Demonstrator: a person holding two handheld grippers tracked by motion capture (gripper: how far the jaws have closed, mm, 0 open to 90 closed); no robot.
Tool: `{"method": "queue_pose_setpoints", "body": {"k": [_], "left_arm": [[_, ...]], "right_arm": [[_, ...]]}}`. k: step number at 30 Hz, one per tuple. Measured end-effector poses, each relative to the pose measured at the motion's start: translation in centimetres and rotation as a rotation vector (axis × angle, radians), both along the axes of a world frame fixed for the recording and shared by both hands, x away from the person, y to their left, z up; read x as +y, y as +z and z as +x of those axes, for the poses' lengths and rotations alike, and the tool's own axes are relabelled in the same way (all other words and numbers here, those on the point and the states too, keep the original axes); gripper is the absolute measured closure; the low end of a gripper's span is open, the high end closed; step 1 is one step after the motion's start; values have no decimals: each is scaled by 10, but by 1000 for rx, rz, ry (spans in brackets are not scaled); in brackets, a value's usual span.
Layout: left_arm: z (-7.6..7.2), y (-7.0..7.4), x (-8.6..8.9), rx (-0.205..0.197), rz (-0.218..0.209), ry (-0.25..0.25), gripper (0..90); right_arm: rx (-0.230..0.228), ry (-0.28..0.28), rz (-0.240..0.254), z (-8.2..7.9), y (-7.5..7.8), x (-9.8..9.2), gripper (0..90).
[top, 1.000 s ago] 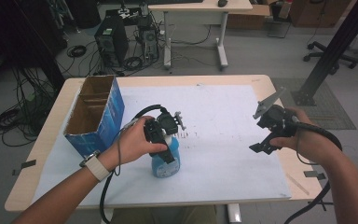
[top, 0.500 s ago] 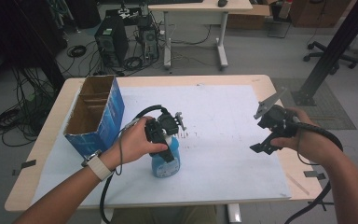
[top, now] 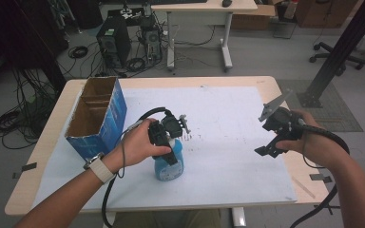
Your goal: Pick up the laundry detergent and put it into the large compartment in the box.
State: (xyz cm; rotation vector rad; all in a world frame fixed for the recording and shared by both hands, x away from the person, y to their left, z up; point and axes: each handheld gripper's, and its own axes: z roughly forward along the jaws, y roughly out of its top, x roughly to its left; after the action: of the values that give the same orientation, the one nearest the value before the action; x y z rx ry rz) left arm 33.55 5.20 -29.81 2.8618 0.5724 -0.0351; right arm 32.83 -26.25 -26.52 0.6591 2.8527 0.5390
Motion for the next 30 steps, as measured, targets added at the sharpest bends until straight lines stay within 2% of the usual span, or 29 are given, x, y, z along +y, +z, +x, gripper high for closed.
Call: {"method": "queue_pose_setpoints", "body": {"k": [13, 30], "left_arm": [[2, 4, 3, 11, 3, 16, 375], [-1, 22, 11, 7, 14, 56, 374]], "right_arm": [[0, -1, 0, 1, 0, 0, 137], [-2, 5, -1, 1, 1, 3, 136]]}}
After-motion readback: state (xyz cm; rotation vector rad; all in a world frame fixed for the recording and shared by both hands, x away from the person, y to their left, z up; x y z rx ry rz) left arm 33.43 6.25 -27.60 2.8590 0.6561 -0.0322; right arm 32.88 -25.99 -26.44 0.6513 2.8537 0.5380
